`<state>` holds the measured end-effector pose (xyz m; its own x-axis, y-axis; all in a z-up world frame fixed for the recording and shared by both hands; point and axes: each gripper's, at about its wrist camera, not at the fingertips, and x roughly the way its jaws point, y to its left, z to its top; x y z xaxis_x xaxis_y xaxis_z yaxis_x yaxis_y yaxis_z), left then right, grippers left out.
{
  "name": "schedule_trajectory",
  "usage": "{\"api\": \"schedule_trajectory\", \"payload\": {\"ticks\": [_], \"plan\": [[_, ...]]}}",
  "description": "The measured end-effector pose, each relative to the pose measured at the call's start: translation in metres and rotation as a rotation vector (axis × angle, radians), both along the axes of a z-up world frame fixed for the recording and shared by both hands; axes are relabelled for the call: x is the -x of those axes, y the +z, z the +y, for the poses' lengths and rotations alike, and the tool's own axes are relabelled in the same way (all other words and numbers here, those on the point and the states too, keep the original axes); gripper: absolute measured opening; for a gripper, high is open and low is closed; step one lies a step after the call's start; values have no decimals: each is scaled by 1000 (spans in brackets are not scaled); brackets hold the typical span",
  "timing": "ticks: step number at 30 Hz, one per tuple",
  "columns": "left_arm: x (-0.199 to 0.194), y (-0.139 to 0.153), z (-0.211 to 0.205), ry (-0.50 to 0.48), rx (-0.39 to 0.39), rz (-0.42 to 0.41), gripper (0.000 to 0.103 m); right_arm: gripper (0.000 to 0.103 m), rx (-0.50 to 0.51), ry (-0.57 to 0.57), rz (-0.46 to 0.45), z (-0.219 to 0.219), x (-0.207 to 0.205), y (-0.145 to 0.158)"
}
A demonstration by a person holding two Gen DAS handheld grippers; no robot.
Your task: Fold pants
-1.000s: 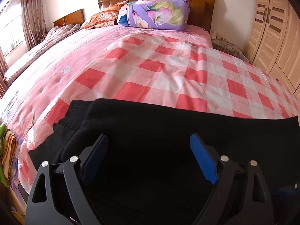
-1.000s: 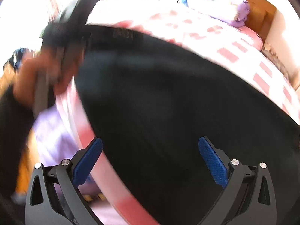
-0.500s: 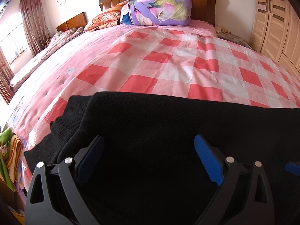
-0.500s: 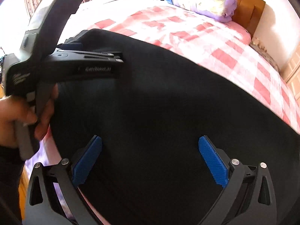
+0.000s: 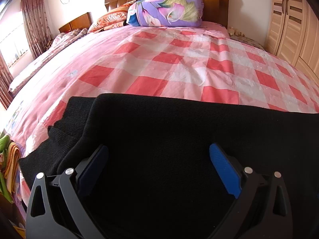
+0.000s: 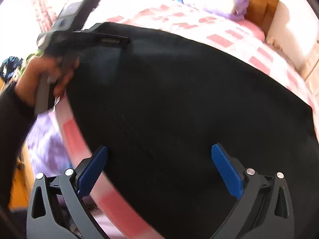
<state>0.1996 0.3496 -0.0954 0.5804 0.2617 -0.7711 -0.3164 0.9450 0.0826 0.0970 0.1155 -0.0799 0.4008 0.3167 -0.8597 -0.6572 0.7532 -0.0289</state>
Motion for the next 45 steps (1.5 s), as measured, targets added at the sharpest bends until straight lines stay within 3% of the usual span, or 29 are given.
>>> {"api": "schedule_trajectory", "payload": {"ticks": [3, 5, 7, 9, 11, 14, 16, 19, 22, 25, 27, 30, 31, 36, 40, 43, 44, 45], "plan": [[10, 12, -20, 50, -104, 3, 101, 99, 106, 47, -33, -17, 23, -2], [30, 30, -53, 23, -186, -65, 101, 99, 63, 34, -22, -34, 34, 4], [46, 45, -84, -36, -180, -123, 101, 99, -9, -38, -15, -64, 33, 10], [51, 50, -113, -131, -108, -132, 101, 99, -59, -161, -51, -100, 22, 18], [46, 42, -146, -234, -60, -81, 101, 99, -70, -305, -49, -138, -1, 22], [38, 15, -195, -361, -135, 16, 102, 99, -18, -407, 22, -180, -15, 4], [43, 9, -208, -340, -209, -16, 102, 99, -55, -359, 17, -194, -2, 6], [40, 14, -211, -323, -213, 34, 100, 99, -63, -324, 47, -212, 22, 7], [53, 38, -234, -361, -240, -43, 100, 99, -105, -366, 23, -248, 23, 18], [64, 48, -281, -495, -197, -79, 101, 99, -111, -528, -27, -295, 10, 27], [67, 42, -318, -586, -222, -69, 101, 99, -106, -611, 12, -329, 6, 15], [67, 14, -366, -712, -273, 4, 101, 99, -114, -515, -6, -337, 25, 13], [70, 9, -376, -703, -308, -17, 101, 99, -107, -509, -13, -337, 32, 12], [71, 15, -379, -717, -289, 2, 101, 99, -72, -475, -3, -340, 55, 25], [81, 21, -388, -755, -303, -50, 101, 99, -175, -581, -79, -360, 56, 54], [76, 5, -399, -772, -318, -21, 102, 99, -153, -689, -4, -395, 43, 35], [75, 4, -400, -764, -293, -35, 102, 99, -158, -669, 18, -400, 44, 25], [73, 3, -396, -757, -253, -24, 102, 99, -145, -640, -20, -398, 51, 26]]}}
